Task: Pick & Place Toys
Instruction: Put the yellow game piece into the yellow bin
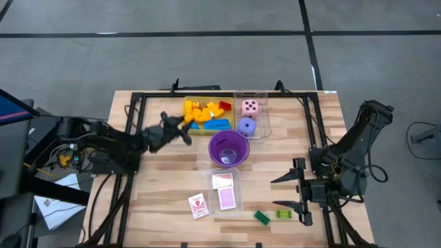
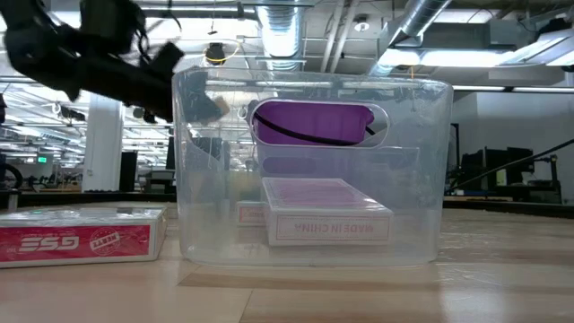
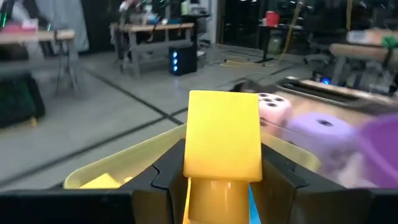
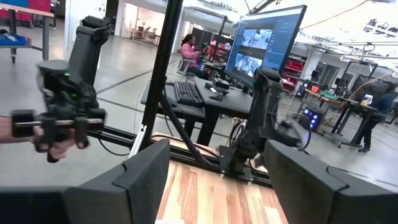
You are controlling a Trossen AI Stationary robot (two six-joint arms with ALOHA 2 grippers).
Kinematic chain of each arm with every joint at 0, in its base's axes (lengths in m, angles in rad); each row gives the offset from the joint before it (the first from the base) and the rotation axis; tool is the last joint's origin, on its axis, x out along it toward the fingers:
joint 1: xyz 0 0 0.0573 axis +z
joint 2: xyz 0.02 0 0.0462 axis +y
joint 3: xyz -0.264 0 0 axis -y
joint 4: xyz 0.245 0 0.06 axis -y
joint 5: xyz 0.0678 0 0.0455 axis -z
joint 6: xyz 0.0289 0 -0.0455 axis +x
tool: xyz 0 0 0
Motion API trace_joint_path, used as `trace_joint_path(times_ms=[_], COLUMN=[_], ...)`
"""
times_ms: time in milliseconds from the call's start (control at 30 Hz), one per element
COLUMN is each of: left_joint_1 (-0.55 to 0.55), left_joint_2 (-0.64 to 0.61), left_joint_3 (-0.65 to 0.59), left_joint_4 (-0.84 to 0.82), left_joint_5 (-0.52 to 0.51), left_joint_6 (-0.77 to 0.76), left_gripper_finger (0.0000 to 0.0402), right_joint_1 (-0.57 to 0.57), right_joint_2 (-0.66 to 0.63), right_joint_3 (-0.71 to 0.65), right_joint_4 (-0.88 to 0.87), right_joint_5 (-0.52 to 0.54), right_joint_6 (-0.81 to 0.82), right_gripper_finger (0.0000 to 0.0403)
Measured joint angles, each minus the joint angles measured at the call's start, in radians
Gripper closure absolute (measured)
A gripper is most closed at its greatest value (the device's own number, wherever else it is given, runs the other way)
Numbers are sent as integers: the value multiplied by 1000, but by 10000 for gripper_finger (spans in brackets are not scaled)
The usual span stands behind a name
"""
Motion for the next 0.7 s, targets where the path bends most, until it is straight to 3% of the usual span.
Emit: trace_joint_path(times_ms=[133, 233, 533, 700], left_joint_1=[207, 298, 367, 399], left_joint_2=[2, 2, 21, 104], left_joint_3=[8, 37, 304, 404], left_joint_4=[-3, -19, -364, -481], left_joint_5=[210, 302, 332, 332], left_joint_6=[-108, -166, -119, -125], left_gripper_finger=[273, 274, 273, 273], right_joint_1=[-1, -1, -25, -30], right_joint_2=[0, 0, 0, 0], right_joint_3=[0, 0, 0, 0], right_joint_4=[0, 0, 11, 11], right_joint_5=[0, 0, 0, 0], right_joint_6=[-9, -23, -52, -52], right_gripper_finger=[147, 147, 147, 147])
